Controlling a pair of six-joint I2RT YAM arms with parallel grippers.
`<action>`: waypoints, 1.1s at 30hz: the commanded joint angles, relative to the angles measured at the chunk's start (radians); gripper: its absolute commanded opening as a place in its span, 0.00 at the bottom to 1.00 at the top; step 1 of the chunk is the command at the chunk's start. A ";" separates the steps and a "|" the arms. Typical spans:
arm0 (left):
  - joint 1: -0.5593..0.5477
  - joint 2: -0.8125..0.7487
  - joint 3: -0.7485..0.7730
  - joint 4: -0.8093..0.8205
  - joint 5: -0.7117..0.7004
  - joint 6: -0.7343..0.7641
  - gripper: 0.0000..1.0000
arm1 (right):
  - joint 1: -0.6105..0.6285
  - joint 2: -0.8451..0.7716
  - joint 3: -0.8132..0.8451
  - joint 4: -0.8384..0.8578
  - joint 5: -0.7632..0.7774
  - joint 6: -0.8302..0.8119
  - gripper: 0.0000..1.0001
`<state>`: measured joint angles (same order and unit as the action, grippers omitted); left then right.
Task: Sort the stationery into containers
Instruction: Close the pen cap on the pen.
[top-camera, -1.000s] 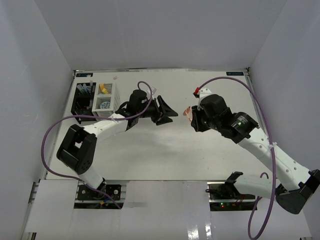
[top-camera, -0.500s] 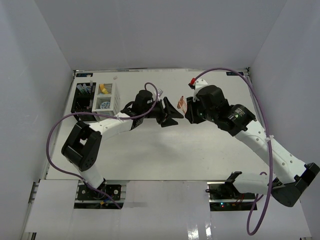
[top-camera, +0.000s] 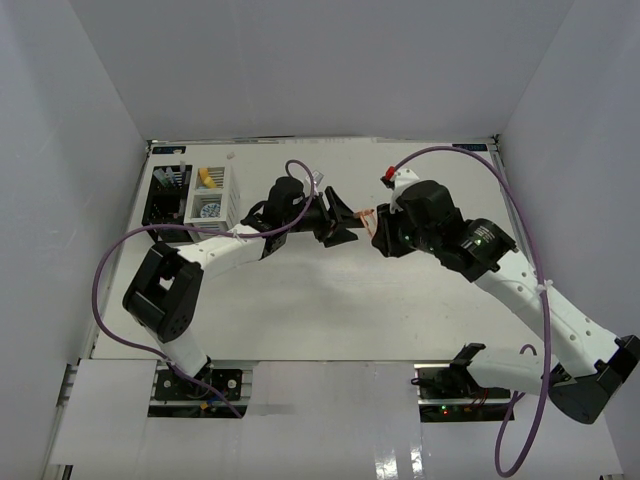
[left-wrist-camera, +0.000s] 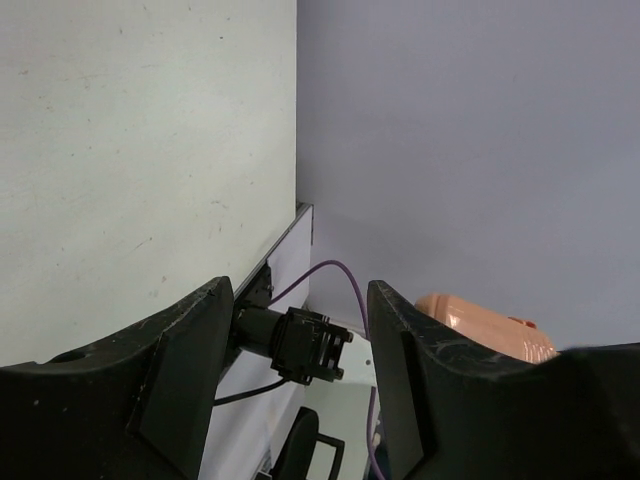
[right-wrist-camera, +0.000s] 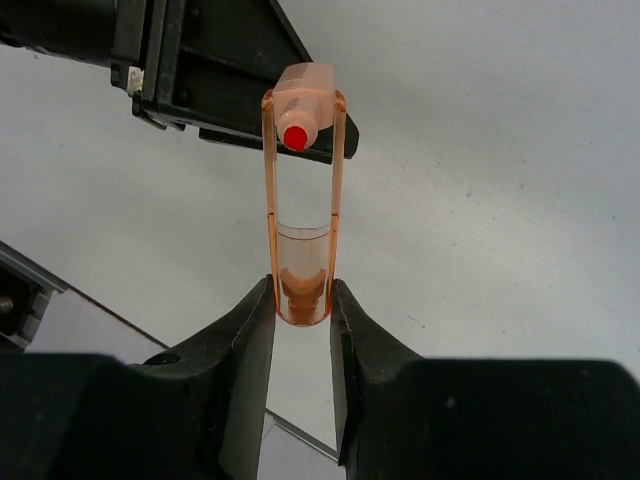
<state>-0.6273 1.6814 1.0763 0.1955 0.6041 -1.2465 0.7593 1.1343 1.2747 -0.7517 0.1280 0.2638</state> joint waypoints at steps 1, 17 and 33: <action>0.003 -0.019 0.034 0.036 -0.026 -0.002 0.67 | -0.002 -0.031 -0.018 0.018 -0.022 0.017 0.08; 0.005 -0.035 0.031 0.055 -0.047 0.010 0.66 | -0.002 -0.054 -0.051 -0.009 -0.030 0.017 0.08; 0.008 -0.063 0.024 0.074 -0.066 0.016 0.66 | -0.002 -0.082 -0.090 -0.015 -0.034 0.032 0.08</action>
<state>-0.6239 1.6764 1.0763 0.2481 0.5529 -1.2449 0.7593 1.0794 1.1904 -0.7685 0.1009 0.2829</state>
